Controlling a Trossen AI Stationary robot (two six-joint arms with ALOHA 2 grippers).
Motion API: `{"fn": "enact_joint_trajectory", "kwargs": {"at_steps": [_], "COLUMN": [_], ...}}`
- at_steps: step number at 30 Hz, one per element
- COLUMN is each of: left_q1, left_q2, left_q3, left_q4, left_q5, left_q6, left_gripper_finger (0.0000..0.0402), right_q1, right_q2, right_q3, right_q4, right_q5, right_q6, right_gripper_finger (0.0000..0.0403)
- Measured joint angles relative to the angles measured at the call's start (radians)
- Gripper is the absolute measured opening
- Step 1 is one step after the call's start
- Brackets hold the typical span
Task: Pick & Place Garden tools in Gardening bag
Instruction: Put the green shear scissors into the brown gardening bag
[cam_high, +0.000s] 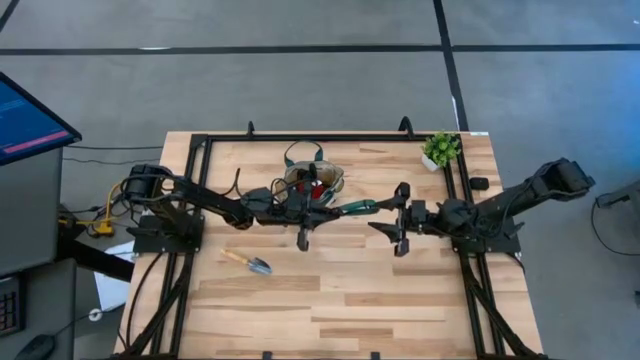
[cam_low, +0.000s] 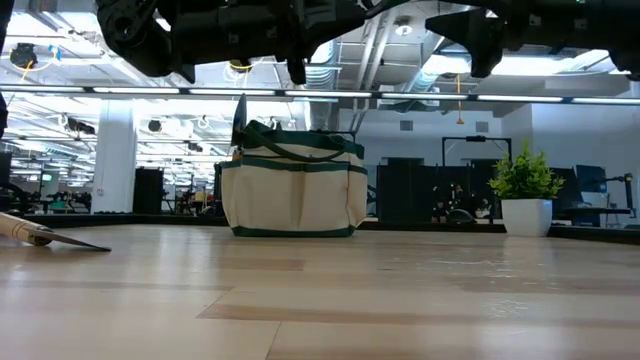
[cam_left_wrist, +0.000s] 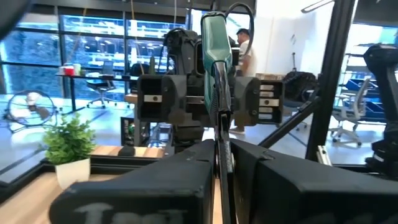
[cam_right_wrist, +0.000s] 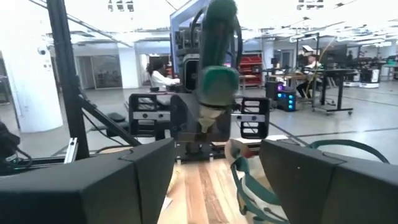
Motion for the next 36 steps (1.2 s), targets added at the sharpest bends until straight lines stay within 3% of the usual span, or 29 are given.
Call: {"fn": "enact_joint_trajectory", "kwargs": {"at_steps": [7,12,21,36], "left_q1": [-0.006,-0.006,-0.012,-0.012], "left_q2": [0.001,0.068,0.192,0.190], "left_q3": [0.000,0.019,0.129,0.119], "left_q4": [0.000,0.008,0.068,0.062], "left_q5": [-0.029,-0.036,-0.039,-0.038], "left_q6": [0.000,-0.025,0.000,0.005], "left_gripper_finger": [0.0007,0.0008,0.0008,0.0008], "right_q1": [-0.033,-0.043,-0.039,-0.027], "right_q2": [0.000,0.006,0.135,0.153], "right_q3": [0.004,0.004,0.004,0.004], "right_q4": [0.004,0.008,0.119,0.171], "right_q5": [-0.040,-0.061,-0.083,-0.081], "right_q6": [0.000,0.000,-0.001,-0.041], "right_gripper_finger": [0.0208,0.0196,0.0175,0.0092]}}
